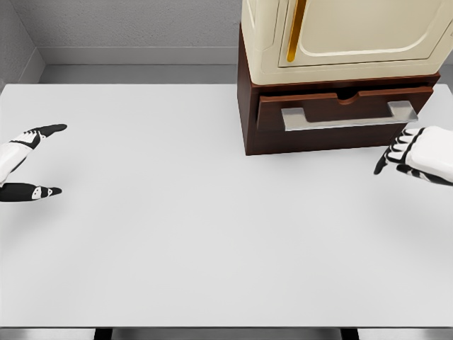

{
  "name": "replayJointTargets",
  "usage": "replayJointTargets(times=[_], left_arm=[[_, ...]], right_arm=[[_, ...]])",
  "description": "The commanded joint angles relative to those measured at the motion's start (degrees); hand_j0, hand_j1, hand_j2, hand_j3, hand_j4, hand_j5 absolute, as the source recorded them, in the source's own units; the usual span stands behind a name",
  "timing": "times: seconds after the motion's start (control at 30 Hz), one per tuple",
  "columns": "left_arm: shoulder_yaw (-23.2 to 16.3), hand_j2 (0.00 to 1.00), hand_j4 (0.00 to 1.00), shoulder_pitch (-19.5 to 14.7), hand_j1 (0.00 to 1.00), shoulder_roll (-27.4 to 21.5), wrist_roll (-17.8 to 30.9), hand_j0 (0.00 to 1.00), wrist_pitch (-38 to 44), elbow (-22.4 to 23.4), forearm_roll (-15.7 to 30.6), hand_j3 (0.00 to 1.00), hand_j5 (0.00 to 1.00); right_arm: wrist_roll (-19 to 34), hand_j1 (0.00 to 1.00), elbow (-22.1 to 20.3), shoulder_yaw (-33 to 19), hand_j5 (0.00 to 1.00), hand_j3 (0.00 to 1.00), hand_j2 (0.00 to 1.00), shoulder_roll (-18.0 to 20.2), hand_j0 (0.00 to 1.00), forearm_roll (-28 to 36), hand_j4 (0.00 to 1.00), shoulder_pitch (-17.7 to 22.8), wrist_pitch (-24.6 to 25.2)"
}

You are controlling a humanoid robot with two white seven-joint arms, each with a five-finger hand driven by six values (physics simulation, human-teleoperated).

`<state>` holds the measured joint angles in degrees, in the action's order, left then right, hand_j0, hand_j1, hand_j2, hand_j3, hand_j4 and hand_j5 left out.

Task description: Put the switch into the drawer with left arm, and close the drawer with right arm

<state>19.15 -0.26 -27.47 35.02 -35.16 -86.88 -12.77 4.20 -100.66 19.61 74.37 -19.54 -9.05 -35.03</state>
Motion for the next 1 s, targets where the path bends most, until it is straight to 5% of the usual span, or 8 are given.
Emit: replayJointTargets(times=[0.0, 0.63, 0.97], left_arm=[[0.0, 1.00, 1.00, 0.0, 1.00, 0.0, 0.0, 1.00, 0.2, 0.2, 0.5, 1.00, 1.00], [0.0, 1.00, 1.00, 0.0, 1.00, 0.0, 0.0, 1.00, 0.2, 0.2, 0.5, 1.00, 1.00], [0.0, 1.00, 1.00, 0.0, 1.00, 0.0, 0.0, 1.00, 0.2, 0.3, 0.5, 1.00, 1.00]], right_arm=[[0.7, 0.57, 0.0, -1.4, 0.57, 0.57, 0.57, -0.3, 0.57, 0.2, 0.57, 0.0, 0.0], [0.6, 0.64, 10.0, -0.7, 0.64, 0.64, 0.64, -14.2, 0.64, -5.6, 0.64, -5.2, 0.0], [0.6, 0.67, 14.2, 1.4, 0.67, 0.67, 0.67, -16.5, 0.67, -7.1, 0.67, -8.6, 0.0]])
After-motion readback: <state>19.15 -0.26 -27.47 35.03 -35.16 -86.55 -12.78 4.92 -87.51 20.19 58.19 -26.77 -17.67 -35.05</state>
